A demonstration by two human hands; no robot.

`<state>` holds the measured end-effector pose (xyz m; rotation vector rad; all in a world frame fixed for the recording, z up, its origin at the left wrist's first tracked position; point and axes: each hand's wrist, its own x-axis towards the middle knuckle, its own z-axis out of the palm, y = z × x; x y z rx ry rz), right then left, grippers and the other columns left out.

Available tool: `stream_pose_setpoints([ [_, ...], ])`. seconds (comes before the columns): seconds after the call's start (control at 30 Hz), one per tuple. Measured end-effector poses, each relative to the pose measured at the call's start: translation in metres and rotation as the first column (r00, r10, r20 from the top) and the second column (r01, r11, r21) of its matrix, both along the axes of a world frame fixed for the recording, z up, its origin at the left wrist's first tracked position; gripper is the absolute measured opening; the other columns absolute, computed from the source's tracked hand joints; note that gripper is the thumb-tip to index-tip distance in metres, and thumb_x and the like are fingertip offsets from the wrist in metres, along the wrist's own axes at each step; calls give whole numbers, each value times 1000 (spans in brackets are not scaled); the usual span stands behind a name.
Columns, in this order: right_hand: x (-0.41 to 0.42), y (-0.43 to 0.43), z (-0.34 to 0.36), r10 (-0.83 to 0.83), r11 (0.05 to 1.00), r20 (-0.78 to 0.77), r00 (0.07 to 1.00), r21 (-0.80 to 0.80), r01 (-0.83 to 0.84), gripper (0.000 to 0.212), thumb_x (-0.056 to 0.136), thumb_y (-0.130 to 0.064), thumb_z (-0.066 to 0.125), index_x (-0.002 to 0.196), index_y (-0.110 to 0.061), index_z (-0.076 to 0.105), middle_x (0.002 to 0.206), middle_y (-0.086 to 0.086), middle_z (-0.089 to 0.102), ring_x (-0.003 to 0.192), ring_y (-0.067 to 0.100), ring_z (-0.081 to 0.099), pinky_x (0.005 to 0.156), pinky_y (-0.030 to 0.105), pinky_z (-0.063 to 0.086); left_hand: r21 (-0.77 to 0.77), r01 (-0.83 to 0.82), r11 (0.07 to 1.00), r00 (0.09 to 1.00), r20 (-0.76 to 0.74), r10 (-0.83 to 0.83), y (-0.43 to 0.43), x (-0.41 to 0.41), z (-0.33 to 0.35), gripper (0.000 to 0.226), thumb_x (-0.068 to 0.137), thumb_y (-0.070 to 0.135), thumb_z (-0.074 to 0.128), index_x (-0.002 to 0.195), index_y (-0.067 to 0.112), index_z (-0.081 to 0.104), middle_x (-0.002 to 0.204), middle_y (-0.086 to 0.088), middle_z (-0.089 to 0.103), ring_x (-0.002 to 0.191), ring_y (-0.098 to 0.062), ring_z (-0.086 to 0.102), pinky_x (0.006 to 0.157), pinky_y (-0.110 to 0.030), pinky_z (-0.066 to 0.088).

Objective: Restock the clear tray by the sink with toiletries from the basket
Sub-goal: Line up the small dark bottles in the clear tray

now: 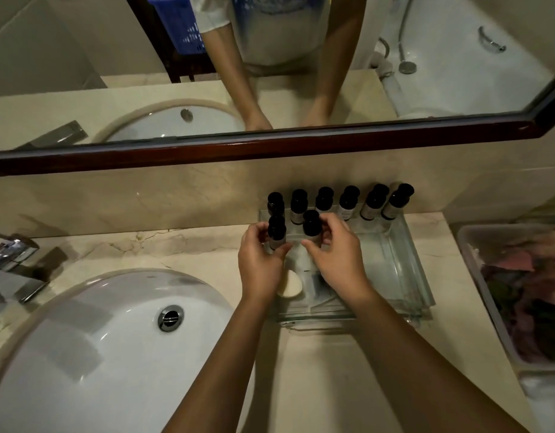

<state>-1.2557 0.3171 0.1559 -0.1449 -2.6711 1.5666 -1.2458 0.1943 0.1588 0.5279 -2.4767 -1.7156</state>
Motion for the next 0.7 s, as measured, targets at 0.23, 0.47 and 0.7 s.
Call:
stream_pose_setpoints([
  [0.23,-6,-6,-9,-19,995,-44,999,98,23,37,79,-21,73,112,-14,57,107,4,65,101,19,60,86,34,51,-111,32,993,999,-18,-34,-6,-8,-15,34,76,14,76,104,12,57,105,-2,61,92,-12,56,76,-16,40],
  [0.47,-6,-12,-15,-59,993,4,998,98,59,38,78,-22,74,111,-15,57,108,8,63,100,18,60,86,30,50,-214,48,976,996,-61,-62,-3,-11,-13,28,76,15,75,99,10,59,97,-2,61,84,-10,52,65,-11,33],
  [0.7,-6,-14,-19,-67,979,24,997,192,62,38,80,-30,71,113,-16,57,110,9,59,99,17,56,78,19,39,-249,69,966,994,-62,-87,-2,-11,-11,27,78,15,73,101,9,60,99,-3,63,85,-10,53,71,-18,38],
])
